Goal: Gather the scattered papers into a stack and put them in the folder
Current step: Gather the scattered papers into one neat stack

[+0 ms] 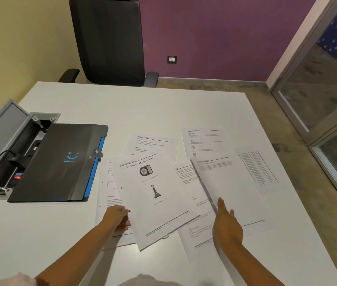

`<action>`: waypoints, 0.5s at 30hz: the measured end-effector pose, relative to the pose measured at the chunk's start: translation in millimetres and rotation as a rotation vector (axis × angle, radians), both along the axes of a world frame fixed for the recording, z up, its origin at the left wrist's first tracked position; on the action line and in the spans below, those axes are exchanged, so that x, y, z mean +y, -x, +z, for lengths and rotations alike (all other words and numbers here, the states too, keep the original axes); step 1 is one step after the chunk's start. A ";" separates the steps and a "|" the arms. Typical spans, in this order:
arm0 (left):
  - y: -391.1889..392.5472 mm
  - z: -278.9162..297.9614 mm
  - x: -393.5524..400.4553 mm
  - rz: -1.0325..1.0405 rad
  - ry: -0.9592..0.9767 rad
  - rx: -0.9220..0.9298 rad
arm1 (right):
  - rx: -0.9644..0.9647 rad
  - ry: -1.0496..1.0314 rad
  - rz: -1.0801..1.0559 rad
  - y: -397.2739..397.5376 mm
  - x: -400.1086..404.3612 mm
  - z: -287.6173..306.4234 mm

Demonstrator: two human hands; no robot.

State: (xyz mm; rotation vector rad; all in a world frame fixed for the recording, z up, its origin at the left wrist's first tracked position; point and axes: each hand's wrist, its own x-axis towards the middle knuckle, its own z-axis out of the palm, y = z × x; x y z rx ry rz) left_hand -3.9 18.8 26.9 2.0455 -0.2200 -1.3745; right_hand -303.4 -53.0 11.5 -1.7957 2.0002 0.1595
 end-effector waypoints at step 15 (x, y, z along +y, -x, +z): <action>13.4 9.6 -4.6 0.267 0.190 0.174 | -0.381 -0.208 0.612 -125.9 23.0 30.2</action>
